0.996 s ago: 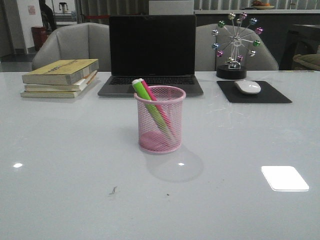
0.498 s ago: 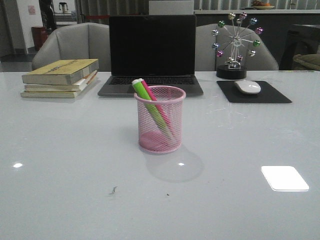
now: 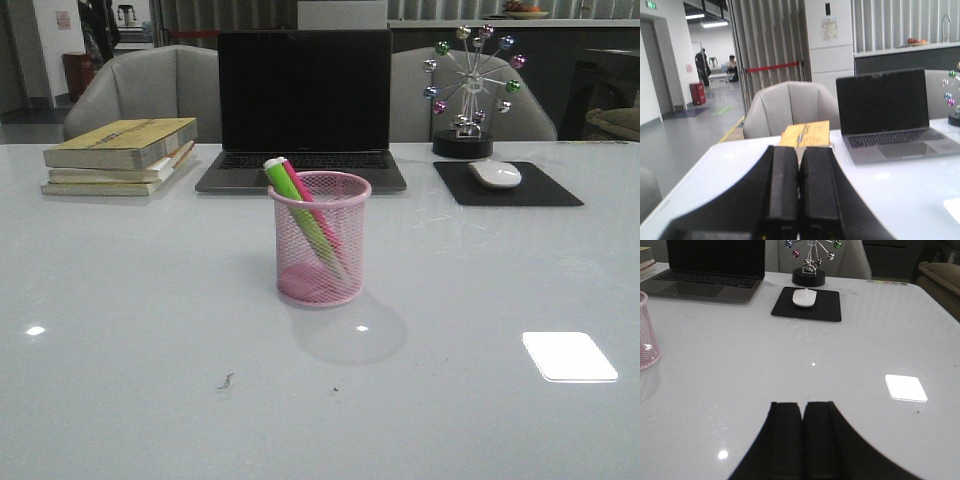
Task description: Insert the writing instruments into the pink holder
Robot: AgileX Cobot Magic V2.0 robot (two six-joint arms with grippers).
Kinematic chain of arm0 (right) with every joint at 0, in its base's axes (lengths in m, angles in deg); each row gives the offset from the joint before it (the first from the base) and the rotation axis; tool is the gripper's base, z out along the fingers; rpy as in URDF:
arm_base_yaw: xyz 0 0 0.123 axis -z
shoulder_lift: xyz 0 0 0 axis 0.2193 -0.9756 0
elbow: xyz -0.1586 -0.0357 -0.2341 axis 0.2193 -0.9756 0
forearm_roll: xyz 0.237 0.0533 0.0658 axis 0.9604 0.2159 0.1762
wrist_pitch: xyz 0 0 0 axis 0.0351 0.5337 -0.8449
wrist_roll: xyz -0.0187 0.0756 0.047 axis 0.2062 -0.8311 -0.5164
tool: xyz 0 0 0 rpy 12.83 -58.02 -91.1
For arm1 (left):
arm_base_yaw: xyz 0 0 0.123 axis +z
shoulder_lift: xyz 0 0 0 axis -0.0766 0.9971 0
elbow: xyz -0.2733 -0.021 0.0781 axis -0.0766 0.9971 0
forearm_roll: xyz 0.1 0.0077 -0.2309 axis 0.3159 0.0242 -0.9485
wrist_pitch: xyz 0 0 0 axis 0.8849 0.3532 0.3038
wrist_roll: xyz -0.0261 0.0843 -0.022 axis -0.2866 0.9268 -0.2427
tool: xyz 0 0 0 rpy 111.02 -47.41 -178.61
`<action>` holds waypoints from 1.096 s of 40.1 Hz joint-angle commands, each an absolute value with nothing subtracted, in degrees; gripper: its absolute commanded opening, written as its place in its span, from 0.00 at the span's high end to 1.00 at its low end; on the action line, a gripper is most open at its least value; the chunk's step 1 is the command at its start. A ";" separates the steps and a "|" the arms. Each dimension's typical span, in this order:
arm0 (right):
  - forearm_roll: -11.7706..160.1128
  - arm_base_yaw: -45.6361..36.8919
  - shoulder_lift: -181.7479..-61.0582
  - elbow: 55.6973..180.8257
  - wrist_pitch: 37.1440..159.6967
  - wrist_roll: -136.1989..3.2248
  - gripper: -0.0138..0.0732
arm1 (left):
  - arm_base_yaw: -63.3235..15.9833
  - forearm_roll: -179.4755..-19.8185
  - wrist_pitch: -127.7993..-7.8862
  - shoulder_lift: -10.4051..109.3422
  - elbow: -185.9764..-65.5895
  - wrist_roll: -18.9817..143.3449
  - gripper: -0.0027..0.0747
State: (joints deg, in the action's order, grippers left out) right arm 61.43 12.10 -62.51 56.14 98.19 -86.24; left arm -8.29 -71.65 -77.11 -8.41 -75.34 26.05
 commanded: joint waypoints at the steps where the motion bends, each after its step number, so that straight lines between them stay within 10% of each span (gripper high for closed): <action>1: 61.34 12.00 -61.36 56.06 93.40 -86.00 0.78 | -8.65 -71.64 -83.85 -9.73 -74.49 25.33 0.84; 44: 61.34 12.00 -61.36 56.06 93.40 -86.00 0.78 | -2.32 -74.00 -79.08 -9.74 -67.91 25.33 0.84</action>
